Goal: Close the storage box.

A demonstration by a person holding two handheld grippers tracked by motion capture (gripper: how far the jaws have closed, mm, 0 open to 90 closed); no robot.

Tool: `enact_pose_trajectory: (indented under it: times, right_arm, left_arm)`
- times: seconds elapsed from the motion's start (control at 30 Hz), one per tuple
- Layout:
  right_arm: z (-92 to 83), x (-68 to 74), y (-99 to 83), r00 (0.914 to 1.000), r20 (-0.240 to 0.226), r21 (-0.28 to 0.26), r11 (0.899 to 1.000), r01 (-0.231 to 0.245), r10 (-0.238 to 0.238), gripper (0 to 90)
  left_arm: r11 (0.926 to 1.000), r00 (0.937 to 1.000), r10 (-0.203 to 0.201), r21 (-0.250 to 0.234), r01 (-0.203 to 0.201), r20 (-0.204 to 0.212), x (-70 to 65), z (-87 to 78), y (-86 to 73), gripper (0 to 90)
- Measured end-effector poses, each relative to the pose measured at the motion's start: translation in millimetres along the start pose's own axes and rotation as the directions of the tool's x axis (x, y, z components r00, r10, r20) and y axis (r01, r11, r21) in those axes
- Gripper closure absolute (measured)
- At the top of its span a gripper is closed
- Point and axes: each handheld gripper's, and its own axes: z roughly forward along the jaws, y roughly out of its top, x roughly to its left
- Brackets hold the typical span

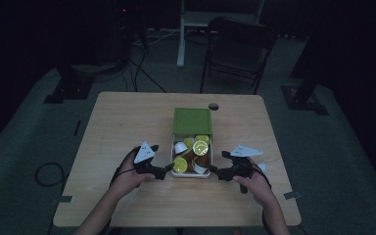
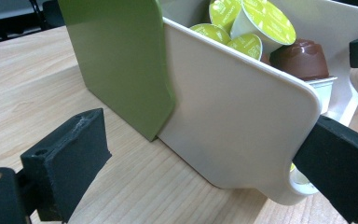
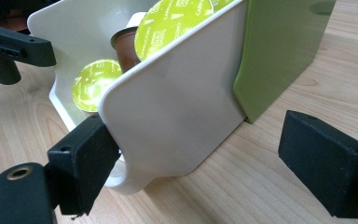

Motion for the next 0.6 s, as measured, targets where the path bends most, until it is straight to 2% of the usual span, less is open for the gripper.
enact_pose_trajectory:
  times: [0.6]
  right_arm:
    - [3.1, -4.0, 3.7, 0.9996, 0.025, 0.0, 1.0, -0.012, 0.012, 11.8]
  left_arm:
    - [0.9999, 1.0, 0.003, 0.011, -0.003, -0.002, 4.6, 5.0, 3.9, 4.9]
